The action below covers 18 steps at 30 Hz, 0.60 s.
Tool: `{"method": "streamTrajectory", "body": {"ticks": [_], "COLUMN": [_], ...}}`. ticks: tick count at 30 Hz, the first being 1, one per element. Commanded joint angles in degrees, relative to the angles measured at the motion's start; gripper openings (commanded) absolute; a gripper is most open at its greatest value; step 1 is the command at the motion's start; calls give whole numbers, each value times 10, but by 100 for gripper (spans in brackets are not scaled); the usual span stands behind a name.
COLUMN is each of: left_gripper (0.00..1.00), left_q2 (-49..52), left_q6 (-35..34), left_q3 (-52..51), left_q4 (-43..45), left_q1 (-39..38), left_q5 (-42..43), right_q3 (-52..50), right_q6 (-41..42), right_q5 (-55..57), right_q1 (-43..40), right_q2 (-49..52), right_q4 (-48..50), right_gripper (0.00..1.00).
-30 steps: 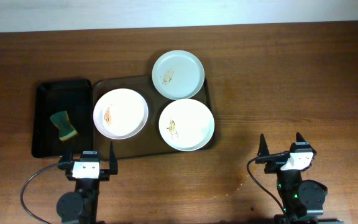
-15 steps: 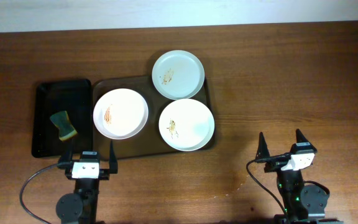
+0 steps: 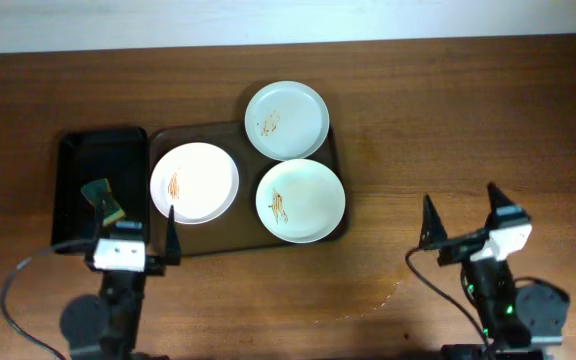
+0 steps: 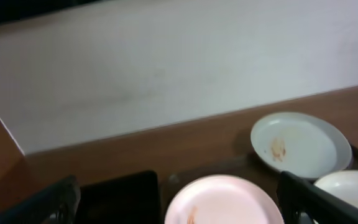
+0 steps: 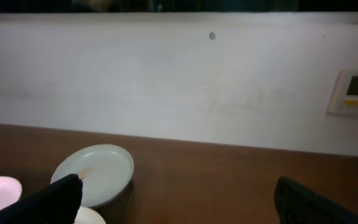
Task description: Clean dirty plates on tray and stack at the side
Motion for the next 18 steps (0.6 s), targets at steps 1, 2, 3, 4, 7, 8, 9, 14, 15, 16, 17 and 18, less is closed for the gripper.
{"method": "streamTrajectory", "body": {"ticks": [1, 2, 3, 4, 7, 8, 9, 14, 15, 16, 17, 18], "left_gripper": [99, 99, 99, 99, 99, 99, 99, 99, 99, 99, 99, 99], "left_q2": [91, 124, 166, 191, 296, 333, 389, 568, 592, 611, 623, 636], "left_q6": [7, 7, 7, 7, 7, 7, 7, 7, 7, 7, 2, 1], "left_q3": [106, 141, 182, 206, 312, 351, 412, 577, 584, 583, 583, 583], "left_q4": [-58, -84, -115, -132, -217, -248, -301, -465, -468, -470, -479, -500], "left_q1": [-2, -2, -2, -2, -2, -2, -2, -2, -2, -2, -2, -2], "left_q5": [6, 6, 6, 7, 32, 41, 49, 66, 78, 79, 89, 100], "right_q3": [85, 114, 154, 179, 294, 328, 392, 535, 535, 535, 535, 535], "right_q6": [0, 0, 0, 0, 0, -4, -16, -12, -12, -12, -12, 8], "right_q5": [-27, -36, -48, -54, -61, -61, -63, -89, -131, -189, -245, -268], "right_q1": [-3, -3, -3, -3, -3, -3, -3, -3, -3, -3, -1, 14], "right_q2": [91, 125, 175, 202, 320, 351, 404, 544, 562, 577, 595, 620], "right_q4": [-27, -43, -67, -85, -186, -216, -278, -402, -386, -374, -352, -327], "right_gripper": [98, 98, 98, 98, 99, 98, 98, 98, 98, 98, 98, 98]}}
